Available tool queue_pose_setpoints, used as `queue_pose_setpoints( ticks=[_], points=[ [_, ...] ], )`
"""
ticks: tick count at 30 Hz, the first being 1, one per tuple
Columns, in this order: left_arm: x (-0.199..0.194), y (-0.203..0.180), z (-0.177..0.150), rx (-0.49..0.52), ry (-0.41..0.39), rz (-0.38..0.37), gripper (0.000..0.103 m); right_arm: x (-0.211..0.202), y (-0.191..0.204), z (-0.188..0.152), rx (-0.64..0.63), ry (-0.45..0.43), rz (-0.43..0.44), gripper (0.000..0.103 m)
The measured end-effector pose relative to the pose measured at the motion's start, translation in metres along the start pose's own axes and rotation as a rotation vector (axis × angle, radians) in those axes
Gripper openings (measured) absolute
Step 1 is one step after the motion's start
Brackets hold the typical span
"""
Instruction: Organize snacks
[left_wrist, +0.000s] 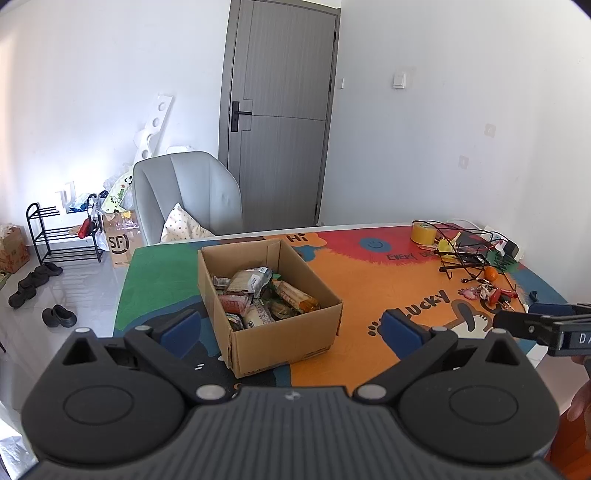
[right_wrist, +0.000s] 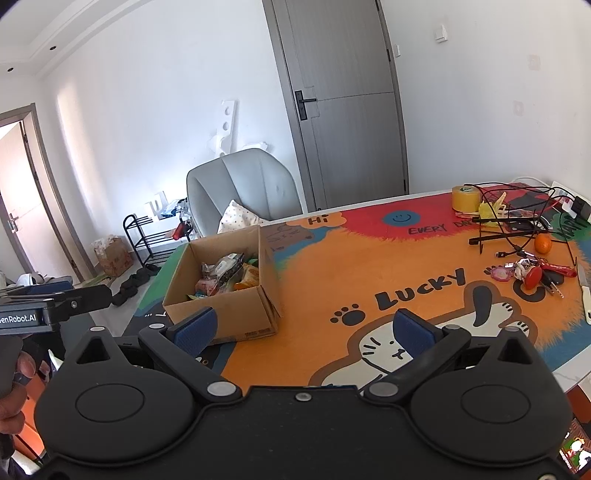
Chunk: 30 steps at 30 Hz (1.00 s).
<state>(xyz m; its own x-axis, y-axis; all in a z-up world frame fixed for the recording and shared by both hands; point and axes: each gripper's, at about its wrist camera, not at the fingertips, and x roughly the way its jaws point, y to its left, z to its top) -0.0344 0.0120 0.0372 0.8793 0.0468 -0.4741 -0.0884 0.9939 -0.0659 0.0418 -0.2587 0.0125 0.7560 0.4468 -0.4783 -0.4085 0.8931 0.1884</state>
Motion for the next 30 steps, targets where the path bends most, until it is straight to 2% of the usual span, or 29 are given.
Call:
queue_pose_setpoints(
  ticks=[30],
  points=[
    [0.0020, -0.0002, -0.0017, -0.007, 0.005, -0.013, 0.103, 0.0031, 0.0010, -0.0013, -0.009, 0.011, 0.008, 0.103]
  ],
)
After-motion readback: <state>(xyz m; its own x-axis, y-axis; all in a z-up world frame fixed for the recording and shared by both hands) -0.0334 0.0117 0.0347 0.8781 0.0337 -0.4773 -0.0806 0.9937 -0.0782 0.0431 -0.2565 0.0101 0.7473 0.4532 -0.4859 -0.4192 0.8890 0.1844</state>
